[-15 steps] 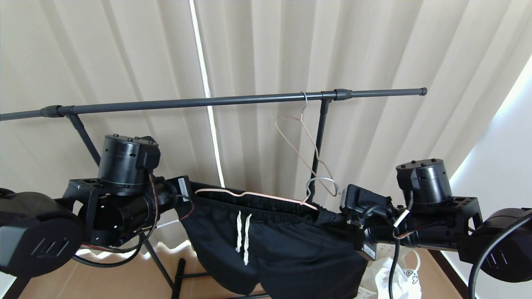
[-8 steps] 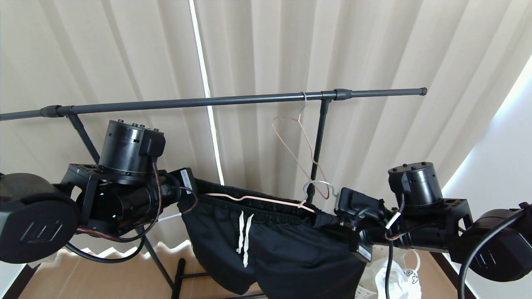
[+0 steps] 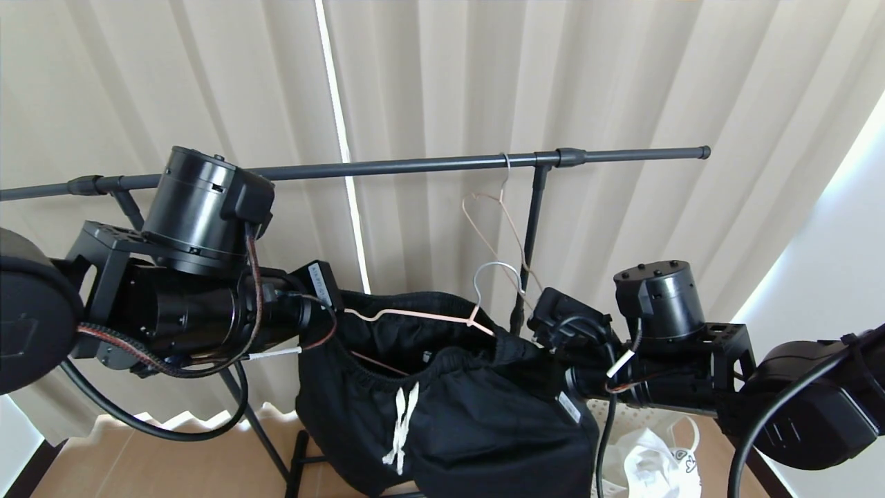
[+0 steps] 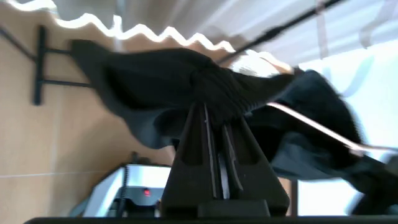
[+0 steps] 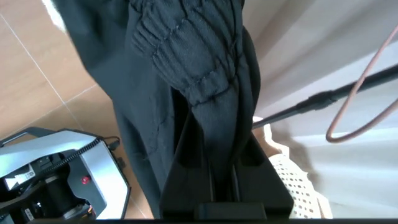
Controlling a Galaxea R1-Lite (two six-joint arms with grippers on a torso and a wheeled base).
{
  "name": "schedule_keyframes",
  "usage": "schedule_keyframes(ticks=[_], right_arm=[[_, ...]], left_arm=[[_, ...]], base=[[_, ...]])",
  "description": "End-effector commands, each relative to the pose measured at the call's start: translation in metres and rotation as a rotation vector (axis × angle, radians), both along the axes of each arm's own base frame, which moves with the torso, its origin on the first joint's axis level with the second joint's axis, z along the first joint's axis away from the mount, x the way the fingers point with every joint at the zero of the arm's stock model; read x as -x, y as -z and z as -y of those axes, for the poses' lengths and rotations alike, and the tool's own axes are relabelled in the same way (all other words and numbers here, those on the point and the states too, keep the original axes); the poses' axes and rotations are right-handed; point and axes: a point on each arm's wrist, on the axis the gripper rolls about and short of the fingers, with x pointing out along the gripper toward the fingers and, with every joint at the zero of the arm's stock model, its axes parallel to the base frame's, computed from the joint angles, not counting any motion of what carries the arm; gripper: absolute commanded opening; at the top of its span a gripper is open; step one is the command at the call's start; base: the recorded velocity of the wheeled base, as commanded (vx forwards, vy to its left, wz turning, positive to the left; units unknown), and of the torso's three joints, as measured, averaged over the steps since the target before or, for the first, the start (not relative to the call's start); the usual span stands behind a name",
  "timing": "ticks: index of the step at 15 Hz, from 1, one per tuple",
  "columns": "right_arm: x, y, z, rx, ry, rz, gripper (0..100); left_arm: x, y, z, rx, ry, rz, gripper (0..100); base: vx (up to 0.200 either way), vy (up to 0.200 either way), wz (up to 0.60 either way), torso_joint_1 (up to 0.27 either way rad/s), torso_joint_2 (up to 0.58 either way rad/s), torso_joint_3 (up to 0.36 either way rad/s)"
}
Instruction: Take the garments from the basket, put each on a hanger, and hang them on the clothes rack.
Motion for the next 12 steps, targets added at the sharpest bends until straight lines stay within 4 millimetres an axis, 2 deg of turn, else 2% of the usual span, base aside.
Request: schedule_keyframes(ticks=[1,4,6,8,10,12], right_arm=[[-0.001,0.002,-0.007,0.0,-0.01,-0.001,0],[-0.004,0.008,-0.015,0.012,0.027,-0.016,0],[-0.007,0.014,-0.019,0.035,0.053,-0.018,0],[-0.008,0.012,-0.02,0.017,0.068,-0.024,0],[-0.009,0.007,-0.021,-0.028,0.089,-0.021,0],[-0.009,0.005,-0.02,-0.069,0.089,0.018,0]], left_arm=[[0.009,-0.009,0.002,0.024,0.03,0.021,0],[0.016,-0.012,0.009,0.044,0.059,0.023,0],[0.025,-0.02,0.007,0.072,0.089,0.043,0],[0.034,-0.026,0.002,0.1,0.121,0.052,0],[0.039,-0.021,0.006,0.094,0.157,0.036,0],[0.042,-0.006,0.008,0.028,0.193,0.013,0]], base=[[0.0,0.0,0.0,0.0,0.0,0.0],[0.0,0.0,0.0,0.0,0.0,0.0],[0.0,0.0,0.0,0.0,0.0,0.0],[0.0,0.0,0.0,0.0,0.0,0.0],[0.0,0.0,0.0,0.0,0.0,0.0],[0.0,0.0,0.0,0.0,0.0,0.0]])
